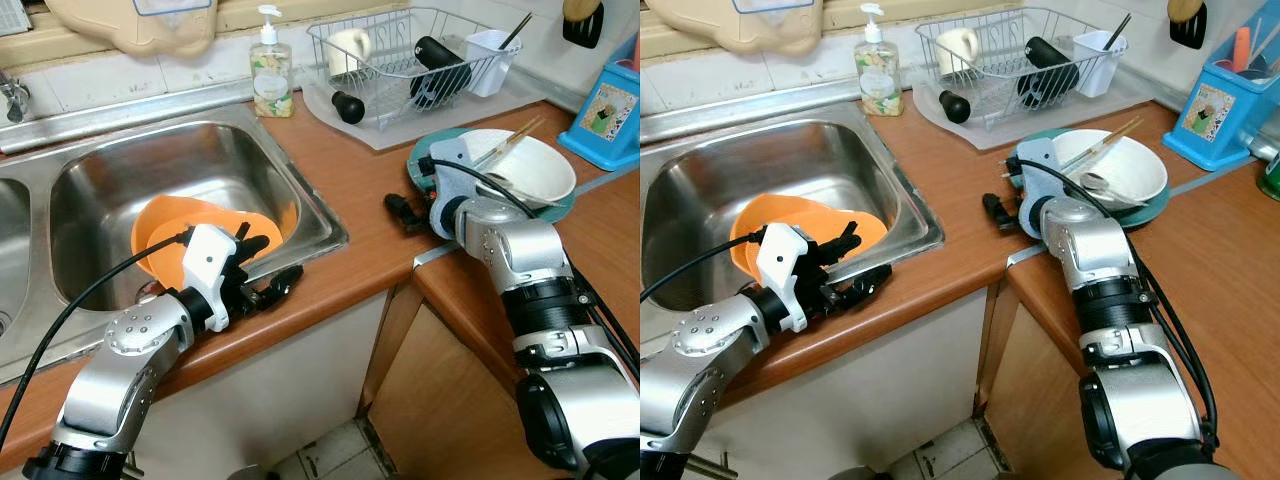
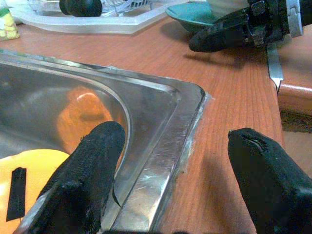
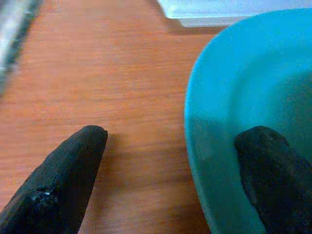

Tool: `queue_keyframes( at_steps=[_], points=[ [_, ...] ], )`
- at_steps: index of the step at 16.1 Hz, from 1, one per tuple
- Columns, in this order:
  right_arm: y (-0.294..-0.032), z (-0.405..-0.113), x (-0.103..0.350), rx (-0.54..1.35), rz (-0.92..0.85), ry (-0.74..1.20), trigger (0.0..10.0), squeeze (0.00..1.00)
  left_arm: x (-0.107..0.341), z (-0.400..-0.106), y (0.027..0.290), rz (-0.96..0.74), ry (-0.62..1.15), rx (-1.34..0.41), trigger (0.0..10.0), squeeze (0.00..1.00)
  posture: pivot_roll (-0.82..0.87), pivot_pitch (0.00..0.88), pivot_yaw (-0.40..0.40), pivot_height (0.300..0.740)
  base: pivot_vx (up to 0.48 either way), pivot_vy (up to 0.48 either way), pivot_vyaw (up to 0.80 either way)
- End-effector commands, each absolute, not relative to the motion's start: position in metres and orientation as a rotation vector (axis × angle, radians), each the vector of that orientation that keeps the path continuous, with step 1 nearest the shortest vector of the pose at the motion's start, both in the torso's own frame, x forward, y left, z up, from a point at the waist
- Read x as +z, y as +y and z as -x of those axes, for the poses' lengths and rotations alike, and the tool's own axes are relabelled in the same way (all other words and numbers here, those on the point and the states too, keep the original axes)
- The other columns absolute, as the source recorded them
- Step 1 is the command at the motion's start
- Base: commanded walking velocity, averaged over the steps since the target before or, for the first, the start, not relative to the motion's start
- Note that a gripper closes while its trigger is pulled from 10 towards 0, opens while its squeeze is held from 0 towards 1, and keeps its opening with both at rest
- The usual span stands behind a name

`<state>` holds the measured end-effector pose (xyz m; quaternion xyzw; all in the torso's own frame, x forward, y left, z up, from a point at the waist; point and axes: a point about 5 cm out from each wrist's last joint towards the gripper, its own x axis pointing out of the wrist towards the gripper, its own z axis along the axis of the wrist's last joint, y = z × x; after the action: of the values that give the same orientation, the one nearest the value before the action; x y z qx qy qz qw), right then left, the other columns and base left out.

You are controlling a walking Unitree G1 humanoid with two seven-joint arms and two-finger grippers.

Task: Kitchen organization

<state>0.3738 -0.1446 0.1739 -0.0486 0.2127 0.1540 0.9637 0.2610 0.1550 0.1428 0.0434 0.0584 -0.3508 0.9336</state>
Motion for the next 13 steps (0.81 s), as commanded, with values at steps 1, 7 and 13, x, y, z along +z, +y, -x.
queue_keyframes(
  at_steps=[1,7,13],
  points=[
    [-0.133,-0.369,0.173,0.379,0.091,0.439,10.0,0.00,0.147,-0.260,0.157,-0.108,0.110,-0.720,10.0,0.00,-0.11,0.000,0.022,0.740,0.000,0.000,0.00],
    [-0.098,-0.348,0.176,0.601,0.084,0.451,10.0,0.00,0.146,-0.256,0.160,-0.112,0.116,-0.709,10.0,0.00,-0.09,0.000,0.002,0.740,0.000,0.000,0.00],
    [-0.062,-0.329,0.180,0.786,0.089,0.435,10.0,0.00,0.147,-0.251,0.167,-0.119,0.118,-0.677,10.0,0.00,-0.06,0.000,-0.017,0.740,0.000,0.000,0.00]
  ],
)
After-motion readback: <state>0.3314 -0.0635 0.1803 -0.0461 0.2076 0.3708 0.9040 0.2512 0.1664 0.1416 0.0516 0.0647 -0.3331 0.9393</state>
